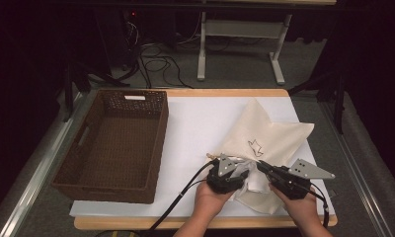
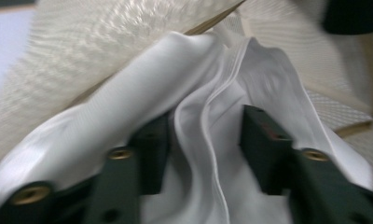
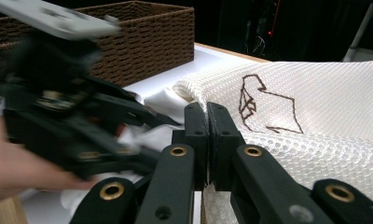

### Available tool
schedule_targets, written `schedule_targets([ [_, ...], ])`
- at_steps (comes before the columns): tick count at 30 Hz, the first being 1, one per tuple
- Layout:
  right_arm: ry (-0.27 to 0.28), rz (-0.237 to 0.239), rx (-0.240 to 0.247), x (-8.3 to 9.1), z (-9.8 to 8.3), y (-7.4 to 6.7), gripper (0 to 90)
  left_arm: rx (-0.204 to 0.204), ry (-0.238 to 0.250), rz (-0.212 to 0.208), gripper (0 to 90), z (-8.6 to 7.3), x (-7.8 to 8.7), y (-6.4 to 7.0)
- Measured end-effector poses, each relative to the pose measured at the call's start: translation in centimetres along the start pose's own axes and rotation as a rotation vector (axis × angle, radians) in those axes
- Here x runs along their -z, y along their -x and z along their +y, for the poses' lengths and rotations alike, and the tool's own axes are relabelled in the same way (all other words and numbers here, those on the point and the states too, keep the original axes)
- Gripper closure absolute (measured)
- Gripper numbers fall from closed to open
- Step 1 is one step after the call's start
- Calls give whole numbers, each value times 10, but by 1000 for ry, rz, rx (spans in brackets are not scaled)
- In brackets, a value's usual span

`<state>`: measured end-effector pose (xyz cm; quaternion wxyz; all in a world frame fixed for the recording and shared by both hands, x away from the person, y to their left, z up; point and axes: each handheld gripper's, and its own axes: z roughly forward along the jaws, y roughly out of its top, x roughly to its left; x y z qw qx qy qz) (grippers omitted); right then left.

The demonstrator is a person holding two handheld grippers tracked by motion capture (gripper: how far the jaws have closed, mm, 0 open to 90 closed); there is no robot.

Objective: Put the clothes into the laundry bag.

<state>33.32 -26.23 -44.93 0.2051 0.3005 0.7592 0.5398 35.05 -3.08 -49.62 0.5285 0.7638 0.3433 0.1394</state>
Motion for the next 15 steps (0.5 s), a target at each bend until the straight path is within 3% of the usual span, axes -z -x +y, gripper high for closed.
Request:
schedule_targets([
  [3, -3, 1, -5, -2, -1, 0, 893, -11, 21, 0, 344, -3, 15, 1],
  [5, -4, 1, -5, -2, 0, -1, 893, -3, 43, -10, 330, -3, 27, -1],
  [7, -4, 5, 6, -2, 0, -2, 893, -22, 45, -4, 287, -3, 38, -3],
  [10, -4, 0, 3, -1, 0, -2, 893, -30, 32, 14, 254, -8, 50, -6],
  [12, -5, 1, 0, -1, 0, -1, 893, -14, 20, 11, 220, -16, 52, -8],
  [15, -5, 1, 1, -1, -1, -1, 893, -14, -40, 9, 194, -34, 50, -5],
])
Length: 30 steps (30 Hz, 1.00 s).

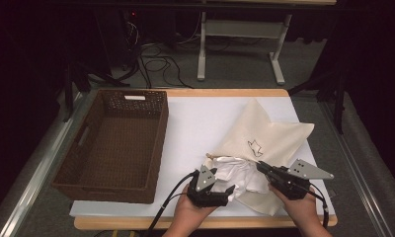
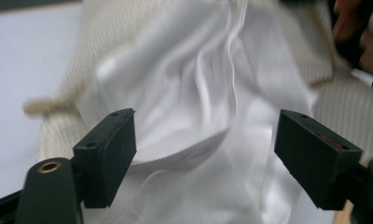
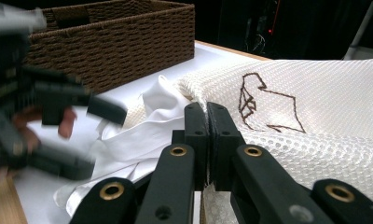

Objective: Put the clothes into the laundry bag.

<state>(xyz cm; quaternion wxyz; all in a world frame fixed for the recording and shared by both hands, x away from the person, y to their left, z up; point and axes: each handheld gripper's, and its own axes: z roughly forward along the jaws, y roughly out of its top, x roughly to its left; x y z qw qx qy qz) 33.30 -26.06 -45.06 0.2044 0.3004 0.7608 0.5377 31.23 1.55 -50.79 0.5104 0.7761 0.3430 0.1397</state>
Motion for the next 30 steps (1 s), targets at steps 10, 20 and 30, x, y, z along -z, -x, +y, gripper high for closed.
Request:
schedule_targets([
  [10, -1, -1, -2, 1, -1, 0, 893, -97, -116, 57, 320, -7, -26, 26],
  [20, -2, 0, 1, 0, 0, -2, 893, -40, -76, 1, 868, 2, -18, 17],
  [30, 5, 14, -10, -3, 1, -2, 893, -81, 5, -21, 869, 28, -25, 24],
])
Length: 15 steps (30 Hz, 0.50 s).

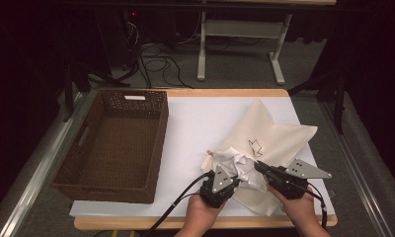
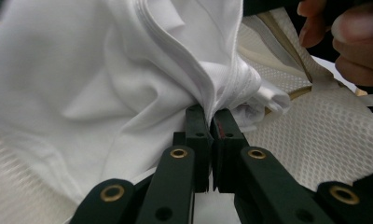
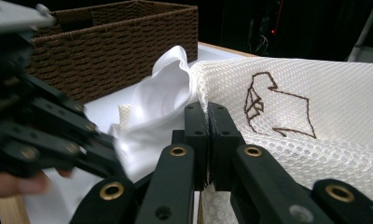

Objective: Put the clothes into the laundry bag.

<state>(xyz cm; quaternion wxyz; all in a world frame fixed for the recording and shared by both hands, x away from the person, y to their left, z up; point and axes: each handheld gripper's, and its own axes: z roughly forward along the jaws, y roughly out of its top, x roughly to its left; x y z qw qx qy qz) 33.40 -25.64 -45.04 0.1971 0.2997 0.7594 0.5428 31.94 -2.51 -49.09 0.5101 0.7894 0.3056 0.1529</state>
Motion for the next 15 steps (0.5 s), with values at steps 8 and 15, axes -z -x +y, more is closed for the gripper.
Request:
schedule_targets([
  [8, 11, 1, -11, 1, 0, 1, 893, -4, -48, -1, 860, 8, -40, 3],
  [15, 21, -3, -14, 6, 1, 3, 894, 54, -47, 21, 748, 10, -61, -5],
])
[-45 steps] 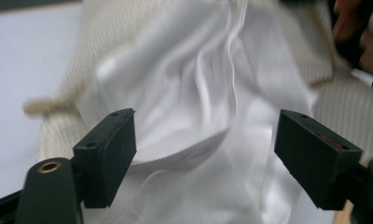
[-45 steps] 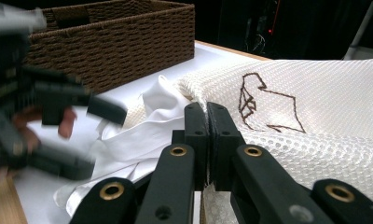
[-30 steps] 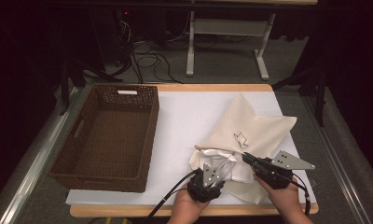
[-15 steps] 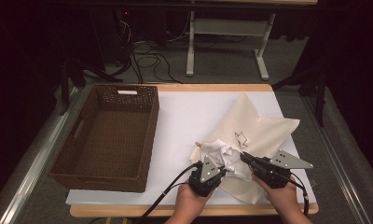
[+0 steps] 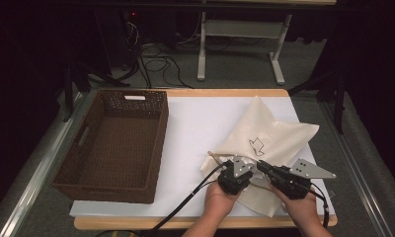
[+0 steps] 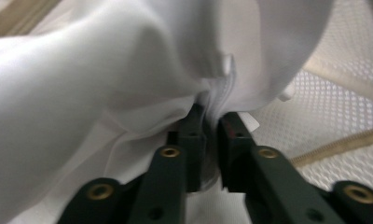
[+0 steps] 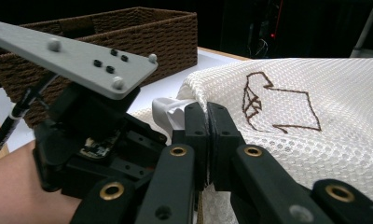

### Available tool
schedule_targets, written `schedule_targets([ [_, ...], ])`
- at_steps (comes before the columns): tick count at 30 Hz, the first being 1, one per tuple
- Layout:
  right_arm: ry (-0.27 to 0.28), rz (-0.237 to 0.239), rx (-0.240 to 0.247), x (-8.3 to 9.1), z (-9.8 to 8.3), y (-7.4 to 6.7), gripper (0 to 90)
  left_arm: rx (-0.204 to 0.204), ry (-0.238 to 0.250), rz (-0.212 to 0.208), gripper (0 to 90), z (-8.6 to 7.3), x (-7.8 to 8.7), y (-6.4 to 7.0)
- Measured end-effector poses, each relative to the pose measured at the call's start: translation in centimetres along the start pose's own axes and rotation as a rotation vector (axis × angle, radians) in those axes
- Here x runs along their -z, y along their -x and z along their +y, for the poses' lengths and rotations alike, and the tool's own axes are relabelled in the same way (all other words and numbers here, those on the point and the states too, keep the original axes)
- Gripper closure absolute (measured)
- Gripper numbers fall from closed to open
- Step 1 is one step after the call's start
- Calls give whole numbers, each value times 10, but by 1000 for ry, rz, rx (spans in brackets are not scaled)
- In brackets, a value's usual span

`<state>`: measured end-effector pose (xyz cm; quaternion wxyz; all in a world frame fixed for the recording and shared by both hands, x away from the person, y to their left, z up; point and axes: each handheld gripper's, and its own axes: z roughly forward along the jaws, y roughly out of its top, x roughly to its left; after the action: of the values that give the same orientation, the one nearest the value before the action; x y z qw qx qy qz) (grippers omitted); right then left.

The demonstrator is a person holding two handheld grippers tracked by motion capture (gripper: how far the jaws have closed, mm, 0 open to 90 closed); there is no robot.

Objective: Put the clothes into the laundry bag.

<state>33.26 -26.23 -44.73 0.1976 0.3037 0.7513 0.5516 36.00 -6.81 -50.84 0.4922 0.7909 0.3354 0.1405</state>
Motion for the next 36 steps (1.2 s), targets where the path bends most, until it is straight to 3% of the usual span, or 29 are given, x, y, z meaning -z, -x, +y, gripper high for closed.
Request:
schedule_targets([
  [1, 0, 0, 0, 0, 0, 0, 894, -9, -1, -4, 748, 0, 1, 1],
  [4, -1, -1, 0, 2, -1, 1, 893, -39, -3, -20, 500, -2, 14, 7],
  [6, 0, 0, -1, 2, -1, 1, 893, -39, 1, -25, 417, -3, 19, 7],
  [7, 0, 0, -1, 2, -1, 1, 893, -38, 5, -28, 417, -4, 23, 8],
  [9, -4, -2, 7, 1, -1, 0, 893, -29, 5, -30, 310, -7, 33, 7],
  [17, -7, -5, 3, 1, -1, 0, 893, -18, 78, -19, 301, -14, 72, -5],
  [21, -6, -3, 6, 1, -2, 0, 893, 2, 105, -12, 310, -18, 79, -11],
  [28, -6, -7, 8, 1, -2, 1, 893, 38, 123, 24, 368, -21, 82, -26],
  [36, -5, -5, 9, 2, -2, 1, 893, 45, 134, 38, 410, -13, 81, -30],
])
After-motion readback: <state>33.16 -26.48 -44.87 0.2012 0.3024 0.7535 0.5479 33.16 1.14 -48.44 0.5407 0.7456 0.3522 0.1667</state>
